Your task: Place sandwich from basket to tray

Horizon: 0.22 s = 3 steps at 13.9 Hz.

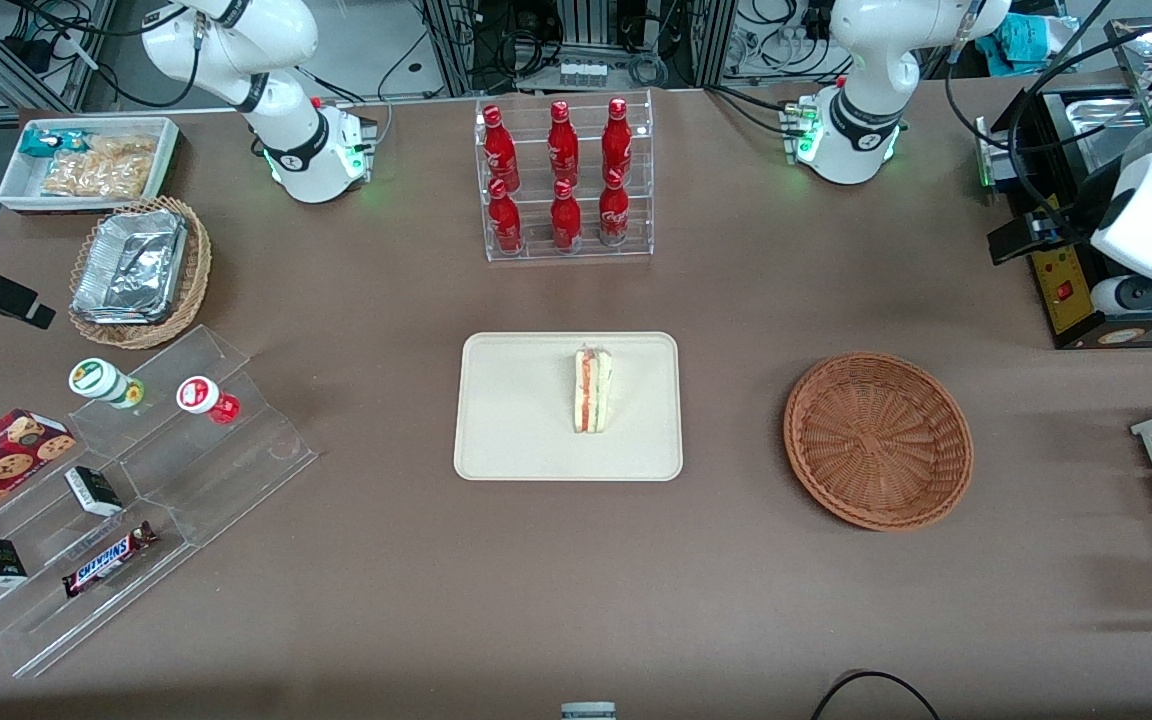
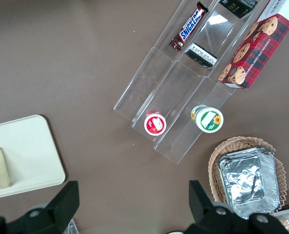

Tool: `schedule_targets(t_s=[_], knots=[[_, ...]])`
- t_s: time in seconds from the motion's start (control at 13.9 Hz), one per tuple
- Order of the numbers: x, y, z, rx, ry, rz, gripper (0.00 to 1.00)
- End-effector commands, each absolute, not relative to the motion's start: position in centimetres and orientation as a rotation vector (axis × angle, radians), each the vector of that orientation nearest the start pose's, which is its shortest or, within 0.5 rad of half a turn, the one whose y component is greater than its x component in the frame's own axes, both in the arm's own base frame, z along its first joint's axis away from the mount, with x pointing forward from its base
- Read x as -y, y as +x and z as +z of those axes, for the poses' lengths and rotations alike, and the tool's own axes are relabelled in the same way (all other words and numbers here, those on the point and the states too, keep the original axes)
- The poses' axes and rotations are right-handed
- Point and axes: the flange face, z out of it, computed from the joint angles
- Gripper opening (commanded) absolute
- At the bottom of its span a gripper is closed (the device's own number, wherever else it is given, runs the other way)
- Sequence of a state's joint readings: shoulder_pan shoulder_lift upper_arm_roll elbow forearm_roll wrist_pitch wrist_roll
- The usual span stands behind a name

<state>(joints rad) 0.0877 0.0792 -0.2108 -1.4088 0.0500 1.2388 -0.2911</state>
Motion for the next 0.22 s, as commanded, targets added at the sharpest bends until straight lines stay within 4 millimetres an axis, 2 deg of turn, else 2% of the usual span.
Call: schedule_targets(t_s=[0.0,0.14], knots=[[6.05,52.94,63.56,0.320,-3.036,0.341,1.00],[6.23,52.68,63.83,0.318,-3.036,0.333,1.00]])
